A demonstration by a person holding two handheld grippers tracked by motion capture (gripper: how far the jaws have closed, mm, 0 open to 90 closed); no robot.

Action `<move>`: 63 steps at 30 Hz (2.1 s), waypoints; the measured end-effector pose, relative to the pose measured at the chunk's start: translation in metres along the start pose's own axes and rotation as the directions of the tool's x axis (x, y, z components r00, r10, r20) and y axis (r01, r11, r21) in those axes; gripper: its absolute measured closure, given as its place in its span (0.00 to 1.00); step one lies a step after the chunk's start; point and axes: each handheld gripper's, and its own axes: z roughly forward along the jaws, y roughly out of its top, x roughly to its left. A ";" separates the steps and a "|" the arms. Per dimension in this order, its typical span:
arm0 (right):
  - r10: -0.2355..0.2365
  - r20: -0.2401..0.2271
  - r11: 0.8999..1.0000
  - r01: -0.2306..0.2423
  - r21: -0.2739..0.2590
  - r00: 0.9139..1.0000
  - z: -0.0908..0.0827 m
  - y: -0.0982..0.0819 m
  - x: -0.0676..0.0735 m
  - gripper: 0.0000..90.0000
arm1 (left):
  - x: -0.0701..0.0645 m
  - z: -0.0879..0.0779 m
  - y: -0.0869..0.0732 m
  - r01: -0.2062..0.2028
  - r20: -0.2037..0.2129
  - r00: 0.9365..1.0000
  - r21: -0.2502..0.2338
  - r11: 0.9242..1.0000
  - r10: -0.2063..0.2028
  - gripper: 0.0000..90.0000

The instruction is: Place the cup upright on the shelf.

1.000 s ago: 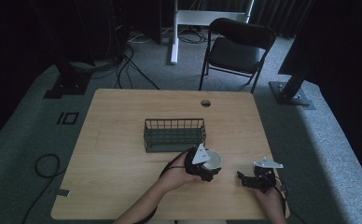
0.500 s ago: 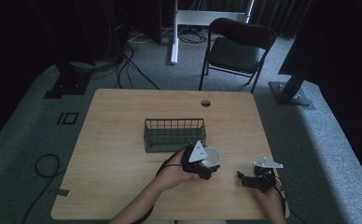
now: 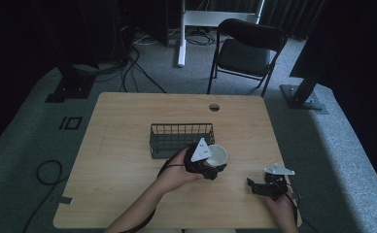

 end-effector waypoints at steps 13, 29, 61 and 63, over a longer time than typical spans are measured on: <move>0.000 0.000 1.000 0.000 0.001 1.000 0.000 0.000 0.000 0.13 | 0.013 -0.019 0.021 0.000 -0.055 0.998 -0.056 0.998 -0.003 0.23; 0.001 0.000 1.000 -0.001 0.000 1.000 0.000 0.000 0.000 0.13 | 0.036 -0.037 0.045 0.066 -0.216 0.972 -0.113 0.991 -0.089 0.23; -0.001 0.000 1.000 0.001 0.000 1.000 0.000 0.000 0.000 0.13 | 0.083 -0.005 -0.008 0.311 -0.489 0.806 -0.131 0.941 -0.334 0.23; -0.001 0.000 1.000 0.001 0.001 1.000 0.000 0.000 0.000 0.13 | 0.084 -0.002 -0.013 0.315 -0.496 0.801 -0.129 0.940 -0.336 0.23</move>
